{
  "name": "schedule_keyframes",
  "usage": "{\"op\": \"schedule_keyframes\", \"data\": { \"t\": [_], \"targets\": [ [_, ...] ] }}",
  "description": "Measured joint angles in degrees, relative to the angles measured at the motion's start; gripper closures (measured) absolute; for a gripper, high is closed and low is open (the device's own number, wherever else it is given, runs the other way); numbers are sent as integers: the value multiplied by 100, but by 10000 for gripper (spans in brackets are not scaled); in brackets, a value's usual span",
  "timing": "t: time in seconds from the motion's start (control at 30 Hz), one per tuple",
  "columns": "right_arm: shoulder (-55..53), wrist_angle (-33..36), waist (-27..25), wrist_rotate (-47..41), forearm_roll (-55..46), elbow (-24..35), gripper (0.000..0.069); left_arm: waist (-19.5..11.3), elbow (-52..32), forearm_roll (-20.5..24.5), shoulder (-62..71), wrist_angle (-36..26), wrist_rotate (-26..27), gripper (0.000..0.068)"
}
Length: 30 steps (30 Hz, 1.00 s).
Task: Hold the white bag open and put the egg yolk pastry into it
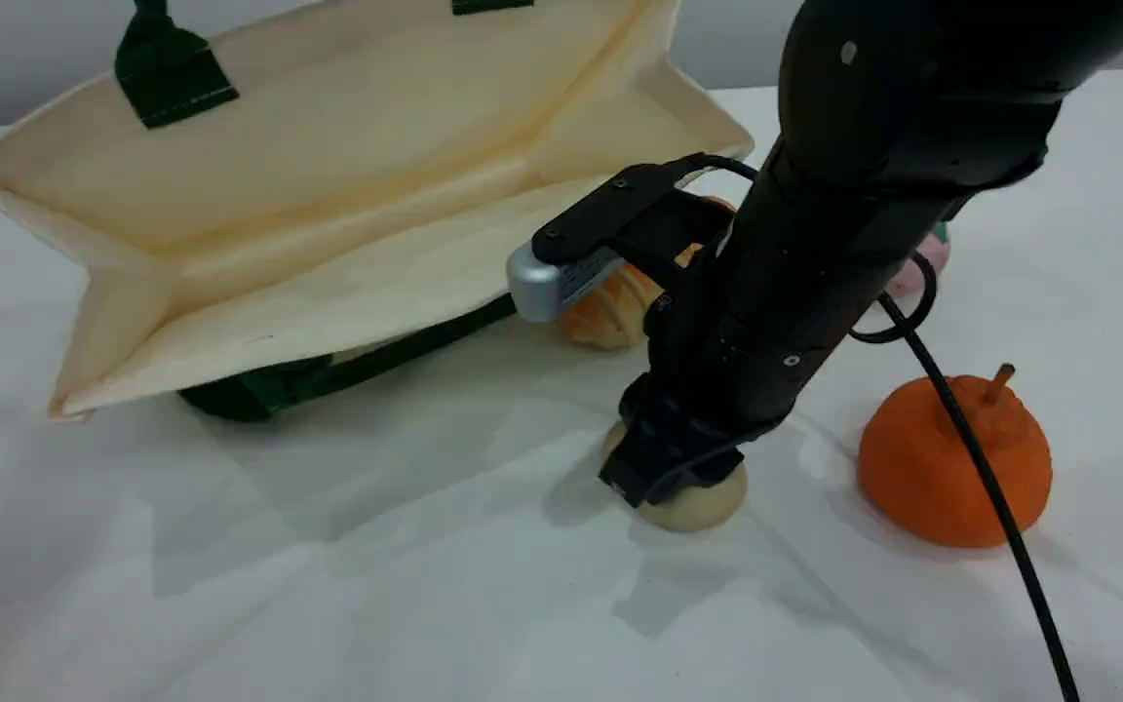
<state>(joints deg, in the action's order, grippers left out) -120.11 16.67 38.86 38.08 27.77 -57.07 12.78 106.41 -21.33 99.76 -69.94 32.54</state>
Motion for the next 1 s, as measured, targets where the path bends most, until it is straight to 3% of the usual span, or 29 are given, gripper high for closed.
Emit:
{"op": "schedule_keyframes", "data": {
  "t": [0.2, 0.53, 0.7, 1.0],
  "targets": [
    [395, 779, 0, -138, -436, 31, 521, 0, 0, -6, 0, 0, 0, 590],
    [1985, 802, 0, -669, -997, 13, 529, 0, 0, -26, 0, 0, 0, 590],
    [2493, 639, 0, -664, -591, -124, 535, 0, 0, -26, 0, 0, 5, 590],
    [2139, 188, 6, -130, 630, -605, 541, 0, 0, -113, 0, 0, 5, 590]
  ]
}}
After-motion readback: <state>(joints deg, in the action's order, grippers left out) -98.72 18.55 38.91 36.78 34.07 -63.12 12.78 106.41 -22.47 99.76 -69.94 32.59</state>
